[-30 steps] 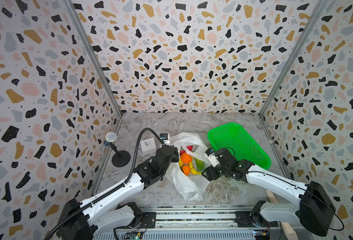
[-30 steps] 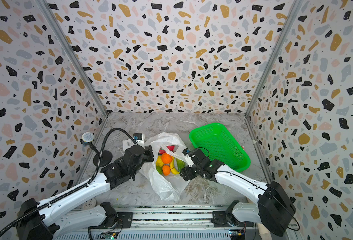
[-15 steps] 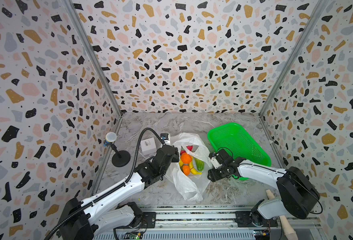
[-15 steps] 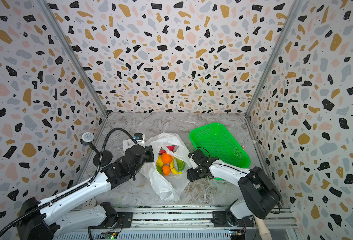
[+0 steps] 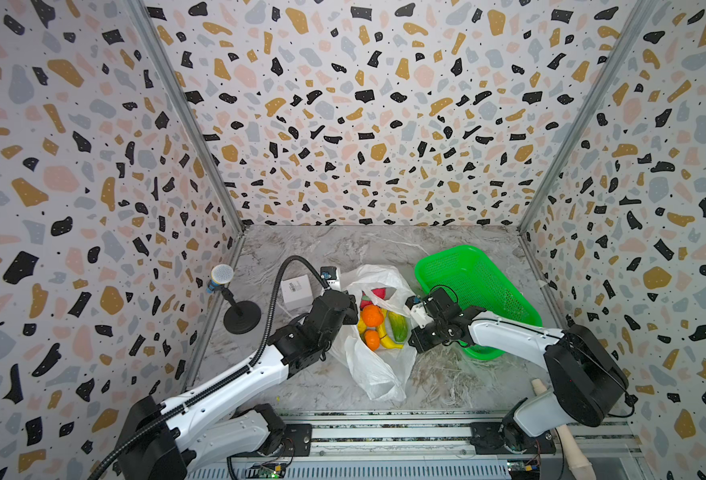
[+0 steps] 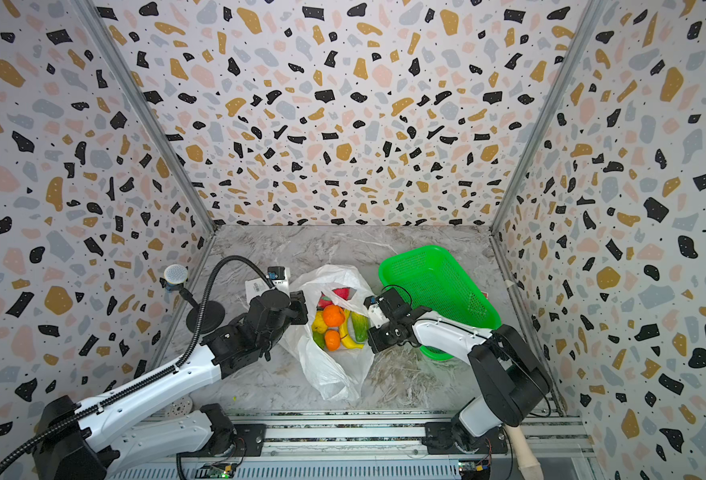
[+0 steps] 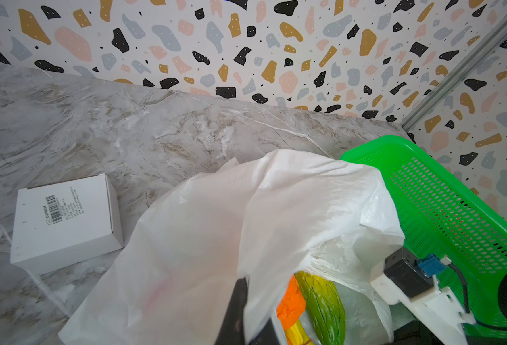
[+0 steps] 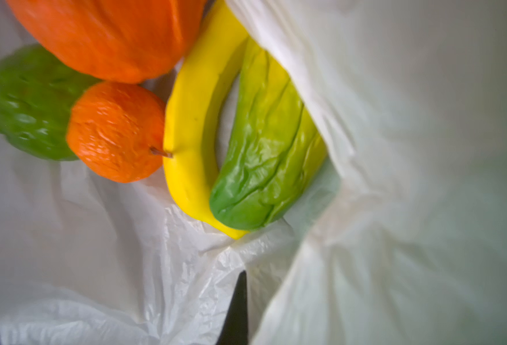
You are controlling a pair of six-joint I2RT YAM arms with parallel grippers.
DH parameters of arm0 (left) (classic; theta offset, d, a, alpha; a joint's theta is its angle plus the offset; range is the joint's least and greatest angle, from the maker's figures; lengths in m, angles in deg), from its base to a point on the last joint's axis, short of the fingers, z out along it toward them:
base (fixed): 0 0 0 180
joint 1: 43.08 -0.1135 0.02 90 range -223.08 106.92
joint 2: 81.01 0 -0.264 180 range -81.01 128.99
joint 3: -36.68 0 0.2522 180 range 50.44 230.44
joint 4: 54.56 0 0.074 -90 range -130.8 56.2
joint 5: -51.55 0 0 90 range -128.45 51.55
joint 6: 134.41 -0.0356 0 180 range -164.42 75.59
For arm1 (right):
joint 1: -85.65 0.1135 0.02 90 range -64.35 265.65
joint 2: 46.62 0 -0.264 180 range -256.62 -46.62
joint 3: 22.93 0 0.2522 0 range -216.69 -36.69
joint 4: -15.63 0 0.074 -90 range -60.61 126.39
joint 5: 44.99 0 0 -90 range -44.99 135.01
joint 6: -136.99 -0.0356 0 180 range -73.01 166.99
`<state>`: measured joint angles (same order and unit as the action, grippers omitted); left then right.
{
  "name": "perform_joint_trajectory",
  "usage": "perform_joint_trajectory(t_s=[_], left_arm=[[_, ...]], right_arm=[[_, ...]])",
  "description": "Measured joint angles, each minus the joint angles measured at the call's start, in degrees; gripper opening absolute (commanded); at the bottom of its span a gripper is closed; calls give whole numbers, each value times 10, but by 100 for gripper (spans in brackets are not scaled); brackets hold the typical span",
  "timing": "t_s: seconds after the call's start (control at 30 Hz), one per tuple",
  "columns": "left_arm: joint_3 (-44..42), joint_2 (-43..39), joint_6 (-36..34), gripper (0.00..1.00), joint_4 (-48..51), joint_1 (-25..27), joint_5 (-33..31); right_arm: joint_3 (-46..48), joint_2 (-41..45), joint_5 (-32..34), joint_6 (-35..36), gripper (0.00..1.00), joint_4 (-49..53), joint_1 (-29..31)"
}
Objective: Place the fruits into the plastic bag
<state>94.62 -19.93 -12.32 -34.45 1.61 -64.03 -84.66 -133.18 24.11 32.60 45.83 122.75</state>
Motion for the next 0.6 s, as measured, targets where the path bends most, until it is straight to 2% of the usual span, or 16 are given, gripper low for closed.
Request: perform_joint_trajectory(t_s=[0.13, 0.23, 0.47, 0.6], left_arm=[[9, 0, -15, 0, 8, -2, 0], [34, 1, -29, 0, 22, -16, 27], [189, 54, -72, 0, 70, -39, 169], [235, 79, -86, 0, 91, -39, 237]], right_arm=[[-43, 24, -35, -10, 0, 12, -21], [-112, 40, -54, -11, 0, 40, -37], [-309, 24, -68, 5, 0, 139, -51], [-372, 1, -63, 13, 0, 180, -52]])
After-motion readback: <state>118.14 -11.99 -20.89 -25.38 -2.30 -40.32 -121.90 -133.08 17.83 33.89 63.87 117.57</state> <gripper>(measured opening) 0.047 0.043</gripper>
